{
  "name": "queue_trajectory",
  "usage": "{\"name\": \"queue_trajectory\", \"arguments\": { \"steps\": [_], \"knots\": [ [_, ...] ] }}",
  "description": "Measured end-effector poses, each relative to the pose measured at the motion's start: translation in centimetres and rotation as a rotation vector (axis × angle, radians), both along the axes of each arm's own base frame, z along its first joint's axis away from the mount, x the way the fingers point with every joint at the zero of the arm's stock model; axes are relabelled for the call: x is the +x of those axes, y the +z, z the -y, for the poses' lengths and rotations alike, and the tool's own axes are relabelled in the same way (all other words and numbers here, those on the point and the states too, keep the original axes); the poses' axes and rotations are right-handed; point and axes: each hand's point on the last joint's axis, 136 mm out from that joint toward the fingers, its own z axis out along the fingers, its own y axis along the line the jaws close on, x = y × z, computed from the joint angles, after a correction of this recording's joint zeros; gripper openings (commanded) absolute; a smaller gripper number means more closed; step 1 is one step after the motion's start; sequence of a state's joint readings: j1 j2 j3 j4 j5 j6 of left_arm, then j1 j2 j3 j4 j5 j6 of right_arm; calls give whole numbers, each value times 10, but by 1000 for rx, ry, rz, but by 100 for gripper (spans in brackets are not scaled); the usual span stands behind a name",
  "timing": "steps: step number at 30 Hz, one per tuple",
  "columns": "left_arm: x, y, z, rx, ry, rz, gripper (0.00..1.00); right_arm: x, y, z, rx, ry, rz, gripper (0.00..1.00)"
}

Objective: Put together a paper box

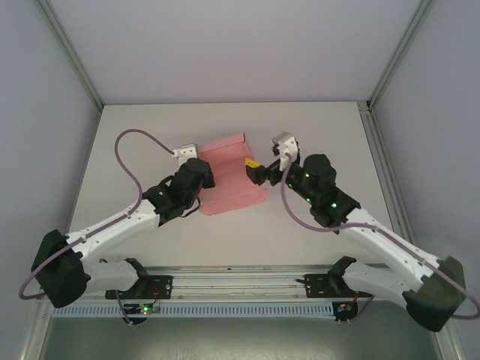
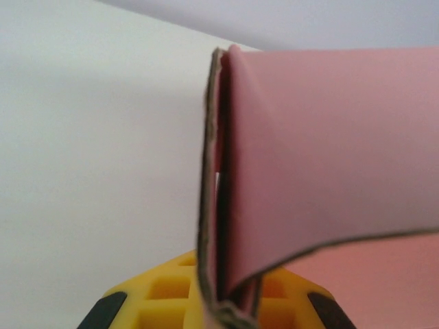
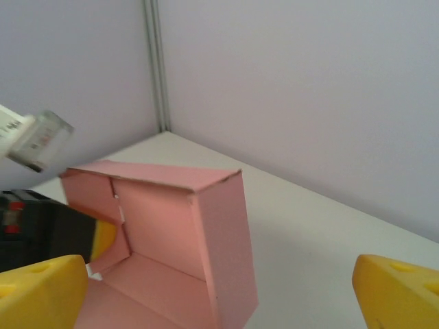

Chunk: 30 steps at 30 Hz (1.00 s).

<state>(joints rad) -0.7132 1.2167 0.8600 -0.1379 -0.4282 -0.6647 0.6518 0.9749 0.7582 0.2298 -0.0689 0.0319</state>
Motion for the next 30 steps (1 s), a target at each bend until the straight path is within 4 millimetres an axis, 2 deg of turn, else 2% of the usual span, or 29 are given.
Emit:
{"name": "queue_trajectory", "arguments": {
  "steps": [4, 7, 10, 12, 15, 18, 21, 25, 30],
  "knots": [
    [6, 15, -13, 114, -1, 80, 0, -9, 15, 29, 67, -54, 11, 98],
    [19, 29, -30, 167, 5, 136, 0, -3, 16, 61, 109, -154, -29, 98],
    [41, 41, -54, 155, 14, 120, 0, 6, 0, 87, 119, -244, -115, 98],
    [64, 58, -67, 159, 14, 114, 0, 11, -17, 99, 113, -285, -198, 98],
    [90, 83, -58, 218, -77, 135, 0, 16, -41, 113, 109, -339, -337, 98],
    [99, 90, -29, 341, -306, 130, 0, 16, -55, 122, 110, -359, -422, 98],
    [88, 73, -4, 505, -588, 102, 0, 10, -63, 121, 98, -345, -462, 98],
    [56, 28, 14, 796, -904, 32, 0, 1, -59, 122, 91, -332, -453, 98],
    [23, -25, 47, 1122, -1269, -9, 0, -8, -58, 125, 89, -331, -430, 98]
  ]
}}
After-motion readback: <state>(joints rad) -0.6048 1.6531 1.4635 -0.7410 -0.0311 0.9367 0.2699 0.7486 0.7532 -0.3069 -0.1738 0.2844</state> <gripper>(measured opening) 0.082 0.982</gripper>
